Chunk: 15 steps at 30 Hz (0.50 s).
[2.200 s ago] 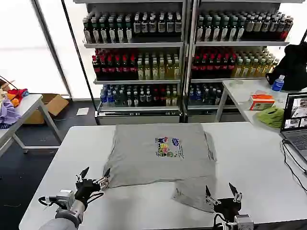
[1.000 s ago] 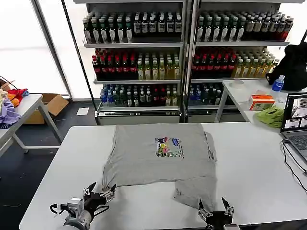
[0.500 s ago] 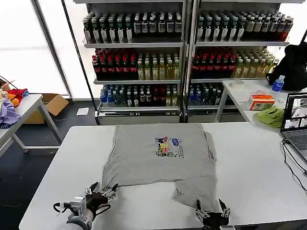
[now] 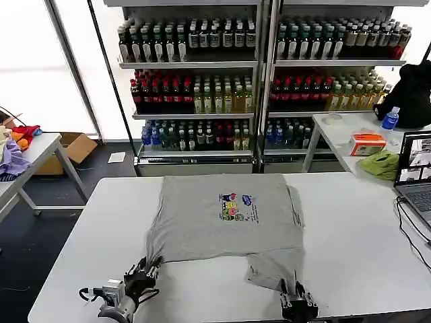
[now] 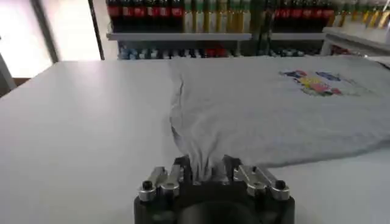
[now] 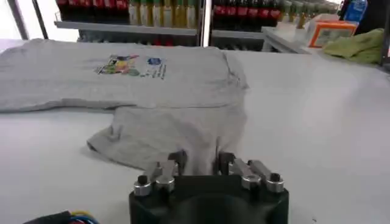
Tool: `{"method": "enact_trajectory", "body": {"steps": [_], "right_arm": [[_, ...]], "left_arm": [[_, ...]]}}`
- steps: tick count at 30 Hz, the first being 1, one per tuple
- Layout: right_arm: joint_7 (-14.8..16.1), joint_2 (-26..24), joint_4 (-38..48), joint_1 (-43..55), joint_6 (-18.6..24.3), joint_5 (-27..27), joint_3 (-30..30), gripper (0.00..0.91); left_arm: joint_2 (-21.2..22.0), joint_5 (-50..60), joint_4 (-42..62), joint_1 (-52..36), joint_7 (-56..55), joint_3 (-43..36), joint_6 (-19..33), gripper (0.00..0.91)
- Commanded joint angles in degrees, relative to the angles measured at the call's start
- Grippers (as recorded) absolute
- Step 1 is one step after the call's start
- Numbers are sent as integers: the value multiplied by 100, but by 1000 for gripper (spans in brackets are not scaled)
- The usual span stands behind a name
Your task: Fold and organize the clothes.
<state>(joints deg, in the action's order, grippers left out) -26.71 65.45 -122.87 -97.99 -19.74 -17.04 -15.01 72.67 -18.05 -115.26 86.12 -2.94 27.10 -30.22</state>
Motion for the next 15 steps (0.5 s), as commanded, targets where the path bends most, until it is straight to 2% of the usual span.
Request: {"method": "enact_trajectory", "body": {"steps": [1,8,11,15], "right_arm": [[300,-10,-340,50,234,226,-172,0],[471,46,-435,384,302,249,-420,0],[566,134,-325,661,455,253,-490,0],[647,226,-132,1042,452,232,-519,0]], "left_arm": [[46,-17,20,-91,9,-5,140,0],[202,-62,-87,-349,-3,28,307,0],[255,-83,-67,-513,-41,39,414,0],[222,-208,-64,-811,-53,99,558,0]]}}
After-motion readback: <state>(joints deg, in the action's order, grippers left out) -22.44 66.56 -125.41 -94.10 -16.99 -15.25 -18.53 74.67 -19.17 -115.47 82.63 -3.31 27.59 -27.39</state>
